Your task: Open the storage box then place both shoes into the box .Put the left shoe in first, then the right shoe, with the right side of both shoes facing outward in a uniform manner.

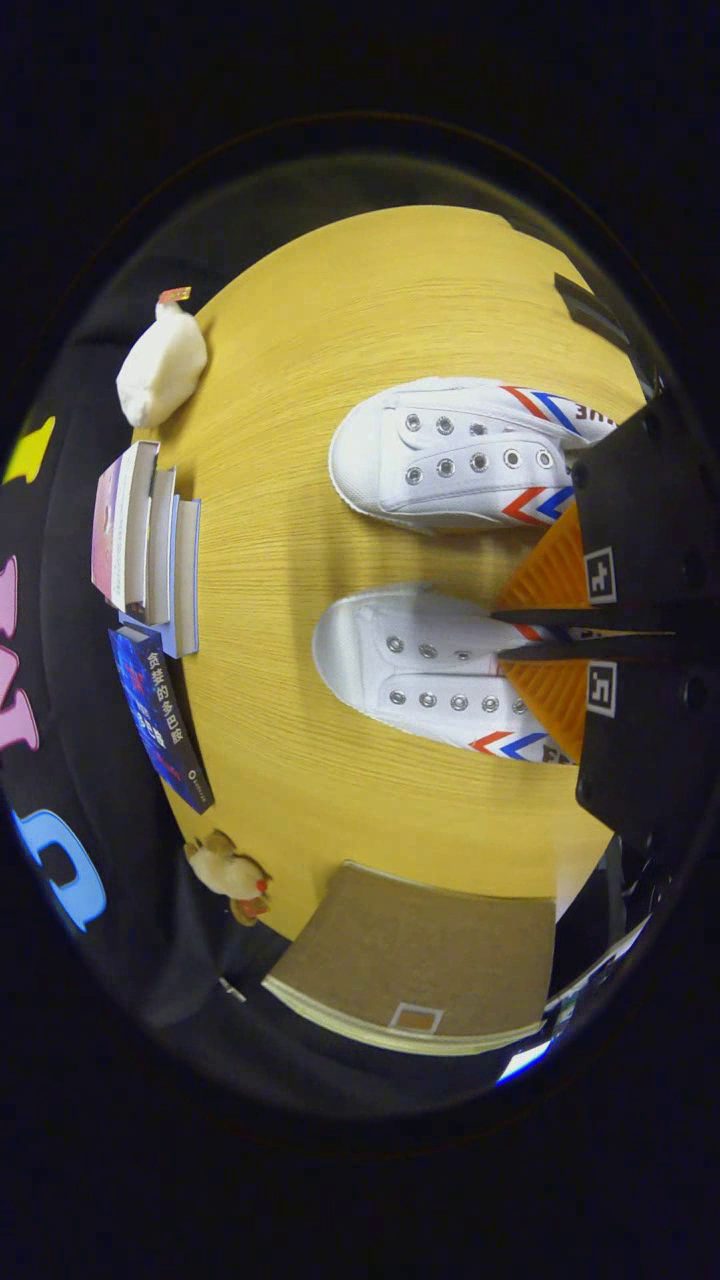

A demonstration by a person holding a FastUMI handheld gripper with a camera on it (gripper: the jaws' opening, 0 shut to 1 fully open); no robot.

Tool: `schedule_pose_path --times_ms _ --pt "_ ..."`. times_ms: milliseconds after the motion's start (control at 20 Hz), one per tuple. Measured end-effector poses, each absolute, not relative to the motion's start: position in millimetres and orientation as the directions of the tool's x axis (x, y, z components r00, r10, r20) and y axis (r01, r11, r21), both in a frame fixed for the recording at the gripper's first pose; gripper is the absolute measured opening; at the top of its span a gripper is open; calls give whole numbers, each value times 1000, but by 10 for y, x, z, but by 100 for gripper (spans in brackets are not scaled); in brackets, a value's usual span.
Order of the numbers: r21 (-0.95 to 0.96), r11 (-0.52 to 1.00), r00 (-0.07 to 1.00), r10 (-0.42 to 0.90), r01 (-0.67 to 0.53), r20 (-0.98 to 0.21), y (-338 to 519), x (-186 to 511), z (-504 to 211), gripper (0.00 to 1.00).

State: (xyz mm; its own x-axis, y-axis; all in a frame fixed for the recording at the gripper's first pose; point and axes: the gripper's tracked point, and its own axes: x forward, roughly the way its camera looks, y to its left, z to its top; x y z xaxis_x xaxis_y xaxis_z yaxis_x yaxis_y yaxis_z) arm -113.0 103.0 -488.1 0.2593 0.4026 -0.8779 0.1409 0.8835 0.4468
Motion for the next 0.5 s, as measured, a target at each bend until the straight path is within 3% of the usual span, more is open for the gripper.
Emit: schedule_pose_path --times_ms 500 --pt "511 855 339 455 91 -823 1158 -852 -3811 6"
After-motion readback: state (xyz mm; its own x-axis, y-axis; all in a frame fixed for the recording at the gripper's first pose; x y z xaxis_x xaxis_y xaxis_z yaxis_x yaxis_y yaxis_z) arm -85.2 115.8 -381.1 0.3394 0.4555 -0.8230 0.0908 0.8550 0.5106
